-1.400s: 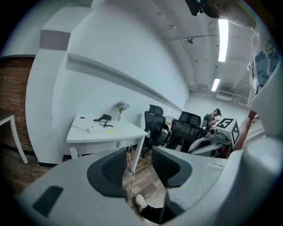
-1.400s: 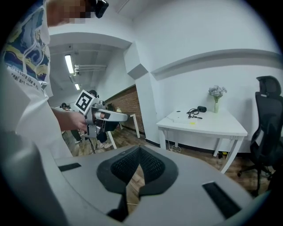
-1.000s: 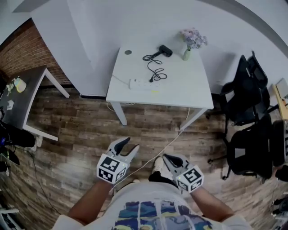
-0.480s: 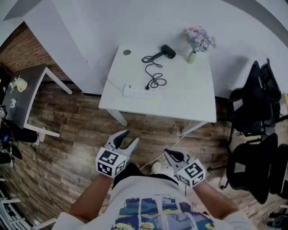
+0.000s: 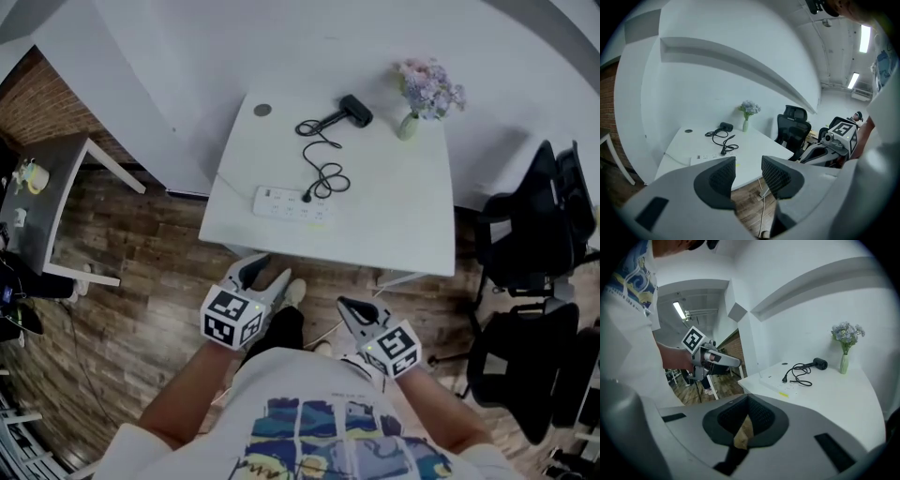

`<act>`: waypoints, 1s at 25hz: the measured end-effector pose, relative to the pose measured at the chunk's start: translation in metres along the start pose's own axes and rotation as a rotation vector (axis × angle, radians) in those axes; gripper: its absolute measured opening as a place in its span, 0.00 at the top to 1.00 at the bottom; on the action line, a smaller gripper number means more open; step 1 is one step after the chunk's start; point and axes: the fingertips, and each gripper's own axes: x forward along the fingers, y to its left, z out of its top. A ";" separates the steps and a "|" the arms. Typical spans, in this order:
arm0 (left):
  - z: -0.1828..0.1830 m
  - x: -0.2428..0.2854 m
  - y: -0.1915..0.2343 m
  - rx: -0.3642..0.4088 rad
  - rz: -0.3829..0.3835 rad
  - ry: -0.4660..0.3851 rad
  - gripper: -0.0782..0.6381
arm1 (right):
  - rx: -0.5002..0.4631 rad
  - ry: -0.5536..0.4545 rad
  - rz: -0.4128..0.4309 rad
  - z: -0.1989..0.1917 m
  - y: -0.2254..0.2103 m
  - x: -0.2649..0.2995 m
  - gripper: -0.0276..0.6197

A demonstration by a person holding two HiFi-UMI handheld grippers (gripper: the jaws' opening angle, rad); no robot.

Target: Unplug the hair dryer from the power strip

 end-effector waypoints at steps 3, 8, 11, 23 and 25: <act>0.012 0.024 0.026 0.017 -0.032 0.011 0.65 | -0.003 0.034 -0.021 0.010 -0.020 0.026 0.96; 0.027 0.070 0.067 0.053 -0.085 0.043 0.65 | 0.011 0.057 -0.057 0.026 -0.054 0.065 0.96; 0.031 0.096 0.086 0.058 -0.117 0.064 0.65 | 0.014 0.076 -0.079 0.031 -0.070 0.088 0.96; 0.023 0.178 0.118 0.130 -0.258 0.163 0.65 | -0.009 0.117 -0.149 0.023 -0.123 0.158 0.96; 0.021 0.187 0.120 0.141 -0.280 0.180 0.65 | 0.002 0.131 -0.158 0.019 -0.129 0.165 0.96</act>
